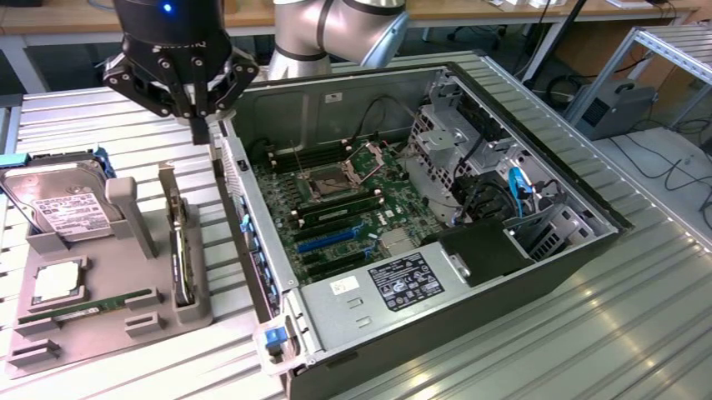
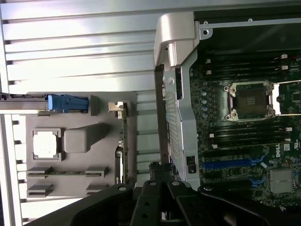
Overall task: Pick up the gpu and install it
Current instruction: 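Reach for the gpu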
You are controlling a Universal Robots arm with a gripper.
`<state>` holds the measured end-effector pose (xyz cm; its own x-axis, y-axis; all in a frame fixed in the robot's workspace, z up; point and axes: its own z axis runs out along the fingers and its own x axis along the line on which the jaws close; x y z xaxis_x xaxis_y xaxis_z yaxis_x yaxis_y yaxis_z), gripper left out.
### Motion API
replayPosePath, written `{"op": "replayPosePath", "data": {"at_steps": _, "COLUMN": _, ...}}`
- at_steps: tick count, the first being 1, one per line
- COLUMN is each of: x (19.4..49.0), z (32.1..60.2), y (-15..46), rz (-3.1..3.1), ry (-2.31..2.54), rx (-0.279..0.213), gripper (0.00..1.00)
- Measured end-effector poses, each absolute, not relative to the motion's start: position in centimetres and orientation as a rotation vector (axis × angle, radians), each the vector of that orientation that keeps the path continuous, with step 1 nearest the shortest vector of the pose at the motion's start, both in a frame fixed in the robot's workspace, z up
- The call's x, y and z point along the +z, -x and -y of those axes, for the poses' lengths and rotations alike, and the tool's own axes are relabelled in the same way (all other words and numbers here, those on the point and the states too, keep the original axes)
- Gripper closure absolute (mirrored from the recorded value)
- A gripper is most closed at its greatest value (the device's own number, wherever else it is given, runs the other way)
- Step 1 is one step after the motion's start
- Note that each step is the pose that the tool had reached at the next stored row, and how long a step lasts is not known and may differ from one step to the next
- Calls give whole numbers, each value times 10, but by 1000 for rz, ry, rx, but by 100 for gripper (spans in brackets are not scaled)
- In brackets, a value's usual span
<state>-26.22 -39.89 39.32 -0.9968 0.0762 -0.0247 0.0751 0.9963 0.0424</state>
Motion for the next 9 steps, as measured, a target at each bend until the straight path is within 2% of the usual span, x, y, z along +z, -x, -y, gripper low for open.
{"op": "replayPosePath", "data": {"at_steps": 9, "x": 393, "z": 399, "y": 267, "rz": -3112, "ry": -118, "rx": 63, "gripper": 89}}
